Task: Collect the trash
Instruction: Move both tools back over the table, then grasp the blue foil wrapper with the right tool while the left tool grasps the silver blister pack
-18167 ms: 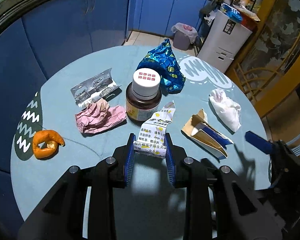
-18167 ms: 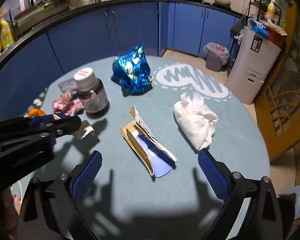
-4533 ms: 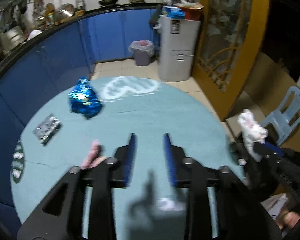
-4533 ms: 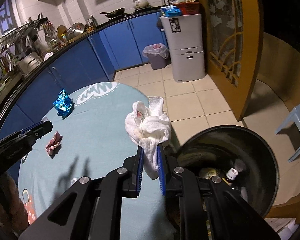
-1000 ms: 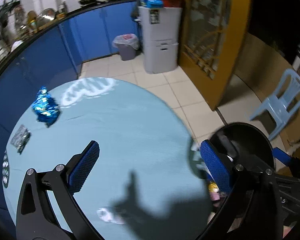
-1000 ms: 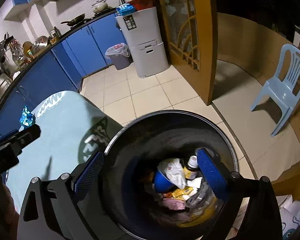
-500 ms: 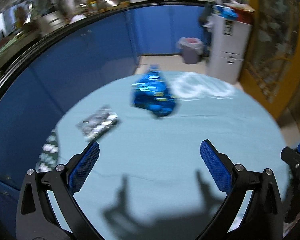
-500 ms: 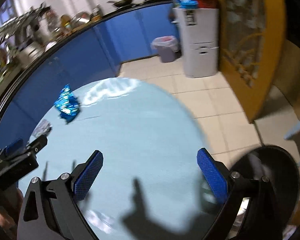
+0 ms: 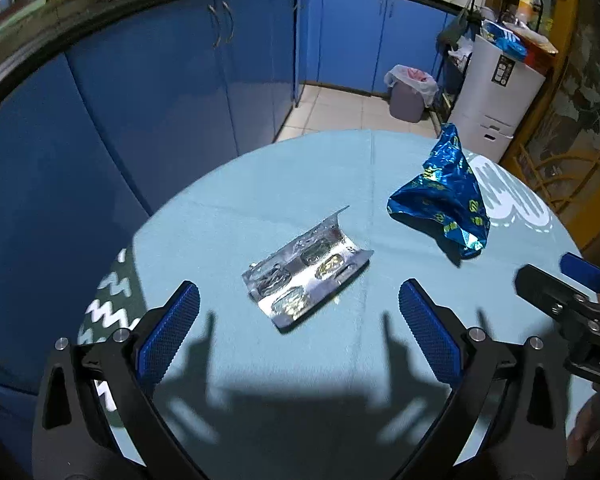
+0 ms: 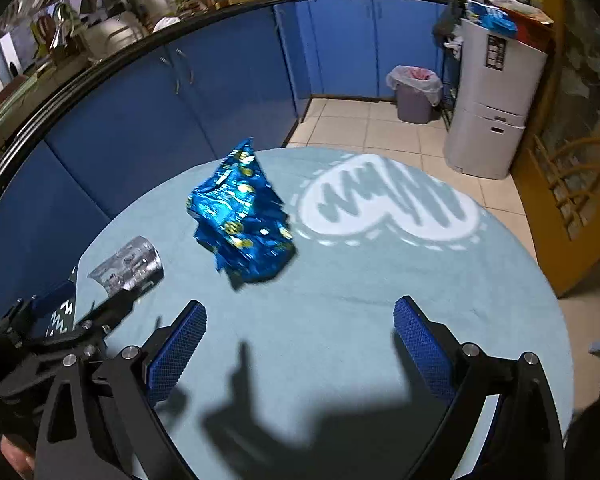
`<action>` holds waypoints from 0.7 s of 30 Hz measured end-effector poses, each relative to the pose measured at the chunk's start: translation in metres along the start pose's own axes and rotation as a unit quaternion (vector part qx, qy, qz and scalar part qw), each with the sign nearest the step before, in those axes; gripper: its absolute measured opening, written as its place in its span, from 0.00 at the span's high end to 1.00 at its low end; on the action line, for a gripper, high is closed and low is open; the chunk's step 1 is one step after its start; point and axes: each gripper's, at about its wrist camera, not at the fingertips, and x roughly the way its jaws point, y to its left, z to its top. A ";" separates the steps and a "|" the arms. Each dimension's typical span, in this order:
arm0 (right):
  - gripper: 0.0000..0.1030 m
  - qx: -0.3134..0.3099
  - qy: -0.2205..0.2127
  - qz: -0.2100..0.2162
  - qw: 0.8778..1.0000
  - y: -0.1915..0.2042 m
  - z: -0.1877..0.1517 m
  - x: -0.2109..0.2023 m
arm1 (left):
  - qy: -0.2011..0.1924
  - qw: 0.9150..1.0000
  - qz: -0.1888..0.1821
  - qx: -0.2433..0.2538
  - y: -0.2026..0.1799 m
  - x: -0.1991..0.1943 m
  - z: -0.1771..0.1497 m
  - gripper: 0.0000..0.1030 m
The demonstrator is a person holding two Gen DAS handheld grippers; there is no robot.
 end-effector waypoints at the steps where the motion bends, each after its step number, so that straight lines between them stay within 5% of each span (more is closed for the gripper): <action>1: 0.10 -0.003 0.002 0.001 1.000 0.003 0.003 0.003 | 0.001 1.000 -0.002 0.000 0.001 0.003 0.001 0.07; 15: 0.10 -0.035 0.021 0.008 0.999 0.035 0.031 0.045 | 0.015 0.999 0.013 -0.026 0.026 0.026 0.009 0.31; 20: 0.12 -0.051 0.027 0.002 0.998 0.043 0.034 0.057 | 0.009 0.999 0.022 -0.028 0.030 0.024 0.012 0.52; 21: 0.23 -0.054 0.027 0.000 0.998 0.045 0.034 0.058 | 0.007 0.999 0.022 -0.029 0.032 0.023 0.012 0.57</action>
